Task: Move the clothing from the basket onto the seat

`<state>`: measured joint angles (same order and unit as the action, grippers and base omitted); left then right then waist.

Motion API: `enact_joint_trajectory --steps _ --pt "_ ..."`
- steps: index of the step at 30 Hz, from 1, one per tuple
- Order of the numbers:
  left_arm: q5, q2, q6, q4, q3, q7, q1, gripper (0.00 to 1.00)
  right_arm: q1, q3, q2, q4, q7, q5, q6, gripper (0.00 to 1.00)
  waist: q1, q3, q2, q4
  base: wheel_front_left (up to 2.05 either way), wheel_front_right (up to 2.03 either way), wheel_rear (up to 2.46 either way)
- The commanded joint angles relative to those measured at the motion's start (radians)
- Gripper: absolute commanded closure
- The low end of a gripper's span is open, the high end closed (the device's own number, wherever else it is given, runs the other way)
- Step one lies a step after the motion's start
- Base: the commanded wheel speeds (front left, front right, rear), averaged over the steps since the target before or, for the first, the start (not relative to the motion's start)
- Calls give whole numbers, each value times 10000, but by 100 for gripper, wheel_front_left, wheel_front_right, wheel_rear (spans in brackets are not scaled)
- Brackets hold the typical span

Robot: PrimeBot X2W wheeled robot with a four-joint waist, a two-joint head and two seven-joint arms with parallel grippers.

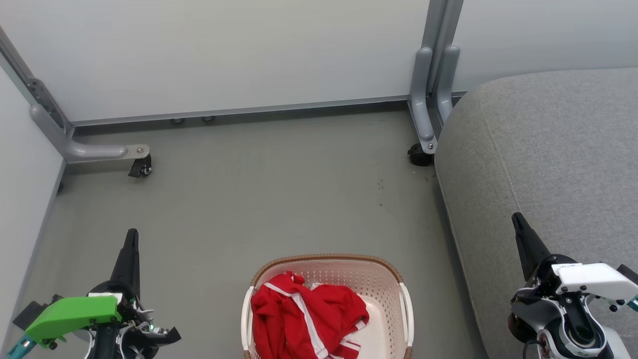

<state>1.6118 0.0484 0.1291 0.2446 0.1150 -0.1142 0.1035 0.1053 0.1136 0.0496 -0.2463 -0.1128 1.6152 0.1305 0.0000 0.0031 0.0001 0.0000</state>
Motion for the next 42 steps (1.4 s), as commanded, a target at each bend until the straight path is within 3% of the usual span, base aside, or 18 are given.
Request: enact_joint_trajectory --steps 1,42 --pt "23 26 49 9 6 -23 117 100 86 -6 23 -12 -3 -51 4 100 0 0 -1 0 0 0 0" --pt "24 26 49 8 5 -22 117 100 86 -5 24 -11 -3 -52 4 100 0 0 -1 0 0 0 0"
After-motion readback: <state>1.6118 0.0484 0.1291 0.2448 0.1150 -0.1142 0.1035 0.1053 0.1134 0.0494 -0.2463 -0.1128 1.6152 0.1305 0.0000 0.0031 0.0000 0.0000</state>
